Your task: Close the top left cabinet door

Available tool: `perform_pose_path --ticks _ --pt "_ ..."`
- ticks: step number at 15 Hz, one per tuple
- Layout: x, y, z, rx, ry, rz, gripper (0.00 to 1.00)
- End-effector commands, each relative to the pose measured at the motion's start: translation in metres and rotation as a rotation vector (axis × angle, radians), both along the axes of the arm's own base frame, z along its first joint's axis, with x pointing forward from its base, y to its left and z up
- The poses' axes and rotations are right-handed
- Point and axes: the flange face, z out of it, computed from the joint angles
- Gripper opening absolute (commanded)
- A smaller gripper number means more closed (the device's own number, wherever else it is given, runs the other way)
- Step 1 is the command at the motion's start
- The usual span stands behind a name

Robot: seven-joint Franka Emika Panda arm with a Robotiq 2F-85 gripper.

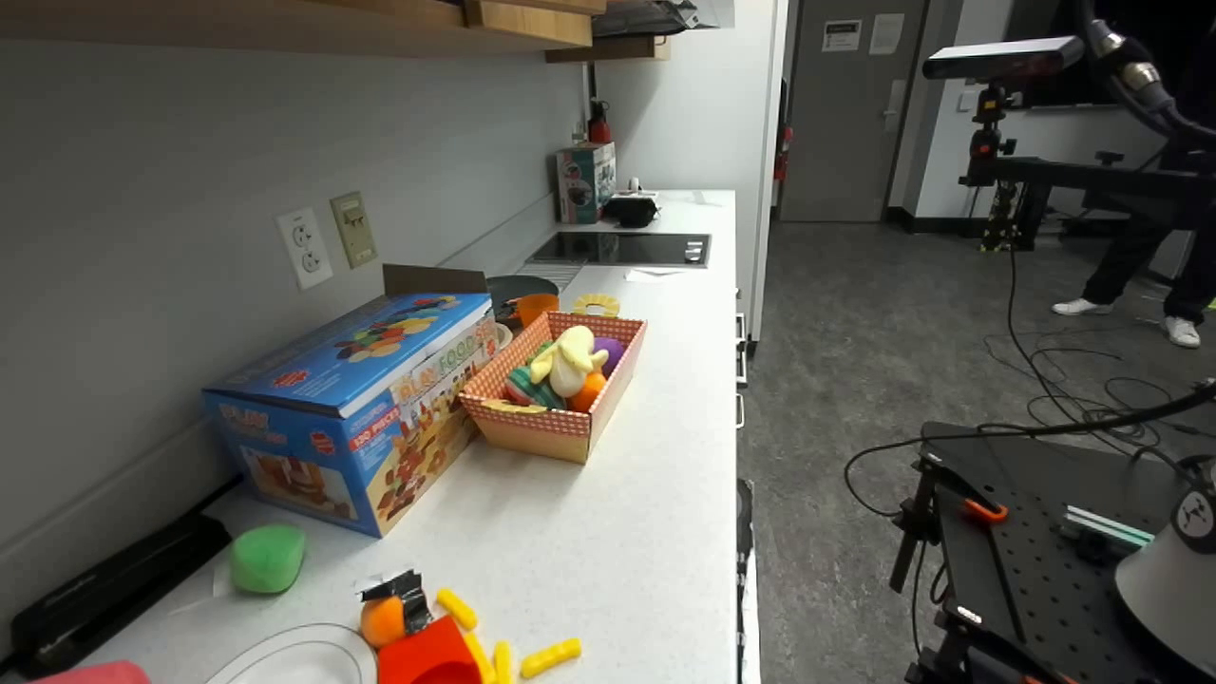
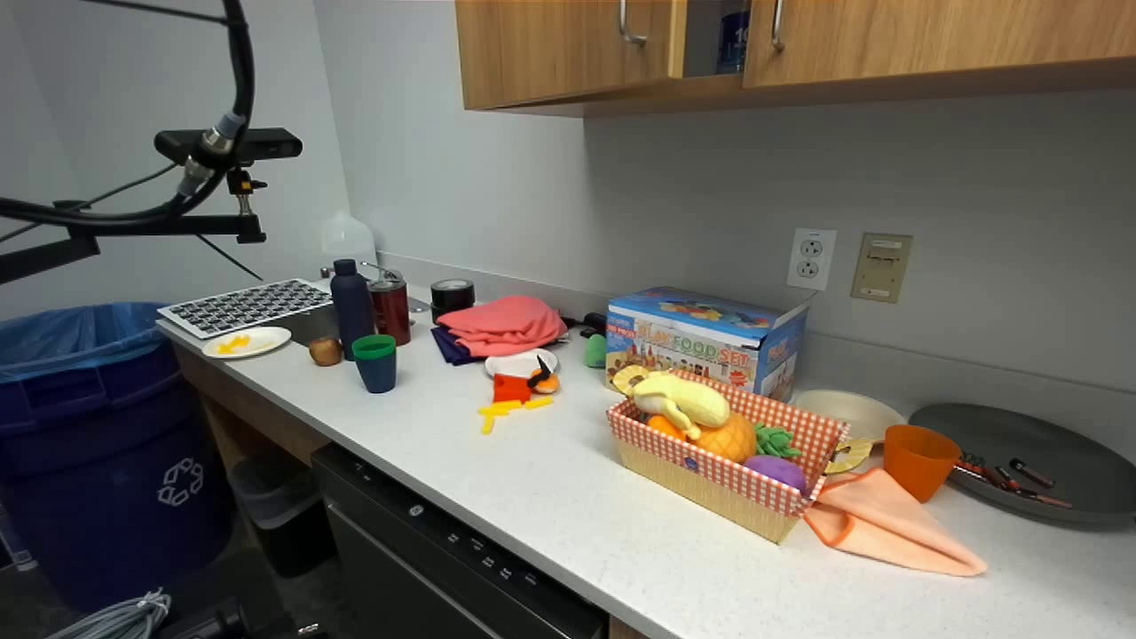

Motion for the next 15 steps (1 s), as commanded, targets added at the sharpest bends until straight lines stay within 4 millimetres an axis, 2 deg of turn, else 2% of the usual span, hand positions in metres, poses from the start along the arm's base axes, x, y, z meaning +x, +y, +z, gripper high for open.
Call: perform_pose_path --ticks 1,5,7,15 --pt "0.035 -0.016 0.027 0.01 -0.056 -0.065 1.0" --pt "0.045 -0.015 0.045 0.035 -0.036 -0.061 1.0" --pt "0.043 -0.016 0.043 0.047 0.026 -0.064 1.0" --pt "-0.023 -0.015 0.022 0.092 0.27 -0.139 1.0"
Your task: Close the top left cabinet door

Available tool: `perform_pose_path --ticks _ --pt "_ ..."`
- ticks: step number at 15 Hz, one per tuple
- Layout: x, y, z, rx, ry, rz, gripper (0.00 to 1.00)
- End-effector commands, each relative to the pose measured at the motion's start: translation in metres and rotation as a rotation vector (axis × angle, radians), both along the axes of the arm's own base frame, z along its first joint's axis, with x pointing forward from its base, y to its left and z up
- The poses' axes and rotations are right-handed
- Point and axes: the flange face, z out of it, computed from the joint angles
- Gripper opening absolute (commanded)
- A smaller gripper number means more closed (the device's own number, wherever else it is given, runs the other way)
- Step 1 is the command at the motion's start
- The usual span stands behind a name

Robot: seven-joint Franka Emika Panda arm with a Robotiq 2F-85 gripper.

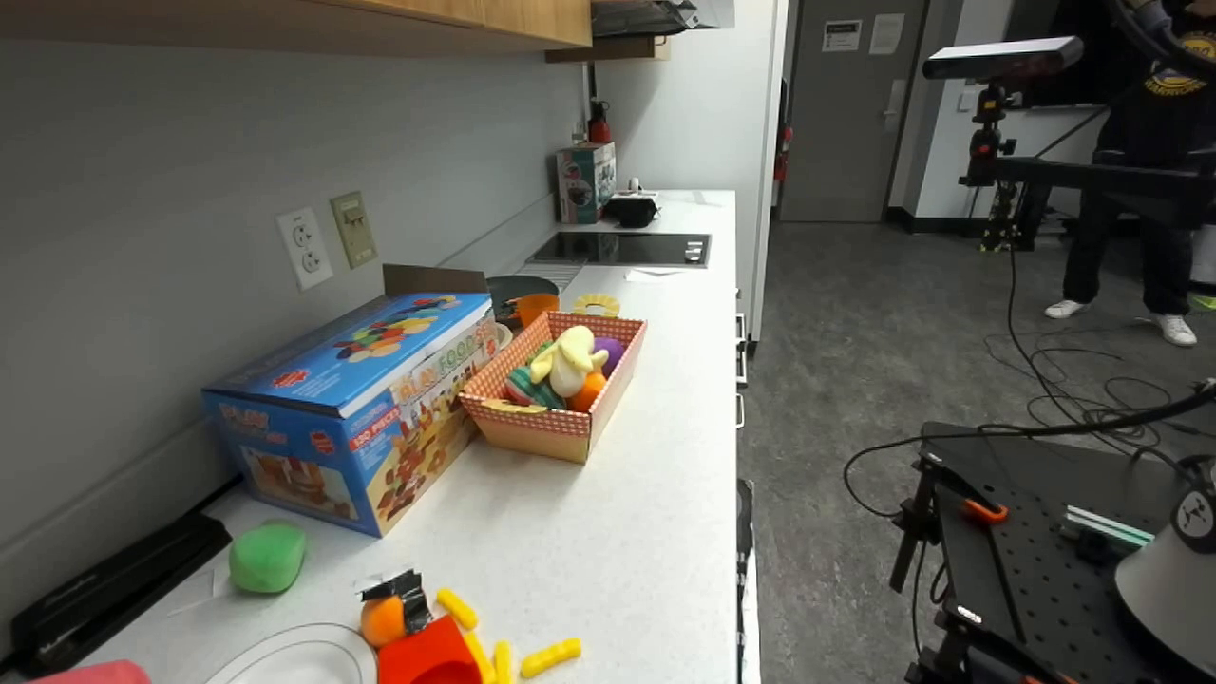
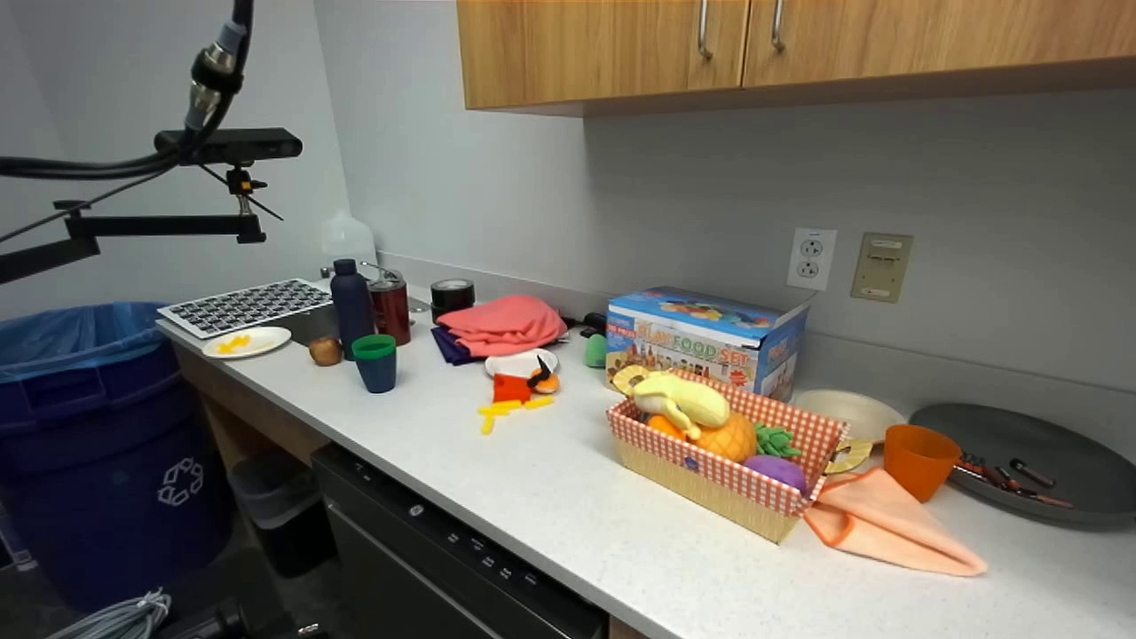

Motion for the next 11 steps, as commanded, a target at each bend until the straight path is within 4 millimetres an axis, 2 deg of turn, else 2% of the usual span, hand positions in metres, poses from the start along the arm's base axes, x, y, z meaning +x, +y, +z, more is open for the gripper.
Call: perform_pose_path --ticks 1,2,5,11 --pt "-0.041 -0.002 -0.006 0.016 0.083 -0.025 1.0" --pt "-0.018 -0.002 -0.001 0.012 0.048 -0.019 1.0" --pt "-0.036 -0.002 -0.002 0.019 0.071 -0.03 1.0" --pt "-0.036 -0.002 -0.007 0.02 0.081 -0.029 1.0"
